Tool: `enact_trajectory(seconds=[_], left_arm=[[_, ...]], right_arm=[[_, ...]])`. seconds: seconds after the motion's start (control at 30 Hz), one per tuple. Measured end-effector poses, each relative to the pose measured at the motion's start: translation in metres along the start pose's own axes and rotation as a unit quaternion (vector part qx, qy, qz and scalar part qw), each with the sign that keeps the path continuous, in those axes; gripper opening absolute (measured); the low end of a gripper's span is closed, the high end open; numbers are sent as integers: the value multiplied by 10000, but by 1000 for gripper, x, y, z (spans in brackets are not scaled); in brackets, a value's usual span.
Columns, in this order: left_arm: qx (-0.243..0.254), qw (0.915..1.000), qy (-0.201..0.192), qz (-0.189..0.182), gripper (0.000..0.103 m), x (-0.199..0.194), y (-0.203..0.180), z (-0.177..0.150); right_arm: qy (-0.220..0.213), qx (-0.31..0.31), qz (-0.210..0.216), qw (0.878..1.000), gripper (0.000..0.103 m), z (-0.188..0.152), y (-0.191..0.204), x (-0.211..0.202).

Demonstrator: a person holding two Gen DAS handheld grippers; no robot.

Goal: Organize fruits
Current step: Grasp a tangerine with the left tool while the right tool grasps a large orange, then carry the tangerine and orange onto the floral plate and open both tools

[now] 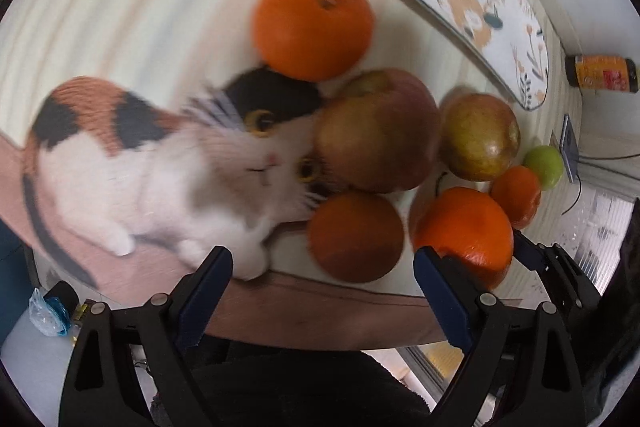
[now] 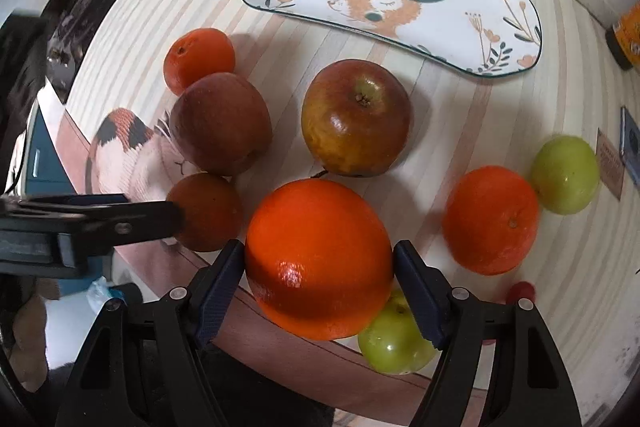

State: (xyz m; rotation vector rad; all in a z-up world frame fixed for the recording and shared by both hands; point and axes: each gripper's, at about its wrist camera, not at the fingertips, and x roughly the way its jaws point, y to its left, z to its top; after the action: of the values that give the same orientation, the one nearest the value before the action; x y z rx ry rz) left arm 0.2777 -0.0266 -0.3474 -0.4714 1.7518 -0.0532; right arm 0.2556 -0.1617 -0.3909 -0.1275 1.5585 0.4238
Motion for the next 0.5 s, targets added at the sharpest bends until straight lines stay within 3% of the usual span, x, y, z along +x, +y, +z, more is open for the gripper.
enact_trajectory(seconds=[0.03,0.07,0.1,0.17,0.23,0.37,0.5], left_arm=[[41,10000,49,-17,93,5,-5,1],[50,10000,73,-10,86,10,-7,2],[32,9999,96,-38,69,15,-8,4],[-58,9995,183,-232,55,23,-7,5],[-69,9995,130,-283,54,26,-7,4],[217,9988,-223,370,54,19,-9,-1],[375,9943,-482,876,54,9,5,-5]], right_arm=[[28,0,19,10000,78,-3,3,-4],[51,-9,23,10000,78,-2,2,-6],[67,-14,39,10000,78,-1,0,-6],[85,6,84,9999,78,0,-1,-5],[101,70,125,9998,78,2,-3,-6],[97,354,123,9993,78,1,-8,-8],[218,1258,418,9909,78,-6,-22,-8]])
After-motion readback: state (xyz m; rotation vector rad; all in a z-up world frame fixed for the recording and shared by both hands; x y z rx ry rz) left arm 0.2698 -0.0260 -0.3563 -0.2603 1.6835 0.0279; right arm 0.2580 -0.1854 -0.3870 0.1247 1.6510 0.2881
